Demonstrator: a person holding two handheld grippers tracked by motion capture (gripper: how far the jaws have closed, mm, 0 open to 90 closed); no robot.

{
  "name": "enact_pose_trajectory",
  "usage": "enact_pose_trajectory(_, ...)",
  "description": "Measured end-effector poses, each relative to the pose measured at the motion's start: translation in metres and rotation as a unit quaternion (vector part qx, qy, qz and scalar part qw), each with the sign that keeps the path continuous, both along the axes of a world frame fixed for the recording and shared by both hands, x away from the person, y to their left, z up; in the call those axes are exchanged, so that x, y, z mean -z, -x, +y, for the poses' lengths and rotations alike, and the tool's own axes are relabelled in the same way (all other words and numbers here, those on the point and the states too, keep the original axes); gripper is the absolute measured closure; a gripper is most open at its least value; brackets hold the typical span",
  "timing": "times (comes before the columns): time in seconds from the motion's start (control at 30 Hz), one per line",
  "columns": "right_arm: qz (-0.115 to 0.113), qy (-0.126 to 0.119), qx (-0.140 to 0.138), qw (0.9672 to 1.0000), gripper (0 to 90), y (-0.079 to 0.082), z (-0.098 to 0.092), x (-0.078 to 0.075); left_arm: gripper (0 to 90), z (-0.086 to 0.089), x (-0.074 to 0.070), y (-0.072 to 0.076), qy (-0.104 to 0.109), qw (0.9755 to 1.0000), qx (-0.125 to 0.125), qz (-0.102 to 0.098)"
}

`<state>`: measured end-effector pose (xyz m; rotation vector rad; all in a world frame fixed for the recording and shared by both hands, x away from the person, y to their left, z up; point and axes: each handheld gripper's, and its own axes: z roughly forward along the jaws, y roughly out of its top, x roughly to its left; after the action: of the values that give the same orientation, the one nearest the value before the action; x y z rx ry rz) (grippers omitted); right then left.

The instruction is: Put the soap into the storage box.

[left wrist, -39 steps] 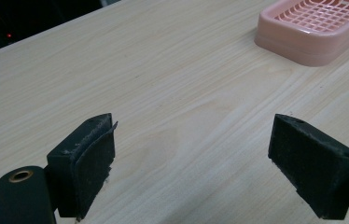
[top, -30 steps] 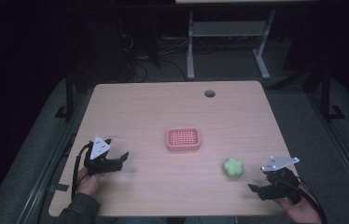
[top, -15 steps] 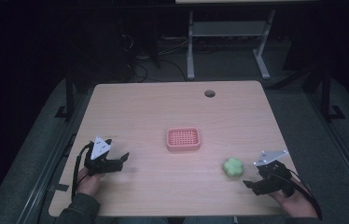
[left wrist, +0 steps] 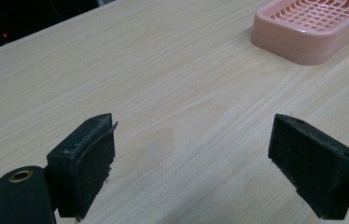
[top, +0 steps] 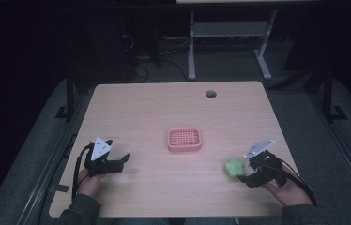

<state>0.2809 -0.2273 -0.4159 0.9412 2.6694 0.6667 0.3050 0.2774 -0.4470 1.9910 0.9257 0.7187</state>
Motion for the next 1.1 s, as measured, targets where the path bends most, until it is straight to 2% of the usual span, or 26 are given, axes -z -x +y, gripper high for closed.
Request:
enact_pose_trajectory(0.33, 0.022, 0.014, -0.014, 0.9996, 18.2, -0.013, 0.013, 0.001, 14.1, 0.000, 0.000, 0.000, 0.000, 1.0000, 0.000, 0.001)
enact_pose_trajectory(0.53, 0.033, 0.044, -0.027, 0.9981, 17.8, -0.021, 0.019, 0.002, 14.1, 0.000, 0.000, 0.000, 0.002, 1.0000, 0.000, 0.001)
enact_pose_trajectory(0.93, 0.058, 0.060, -0.040, 0.9957, 15.3, -0.031, 0.032, 0.009, 14.1, 0.000, 0.000, 0.000, 0.003, 1.0000, 0.000, 0.004)
enact_pose_trajectory(1.1, 0.060, 0.068, -0.046, 0.9948, 15.3, -0.034, 0.038, 0.011, 14.1, 0.000, 0.000, 0.000, -0.001, 1.0000, 0.002, 0.003)
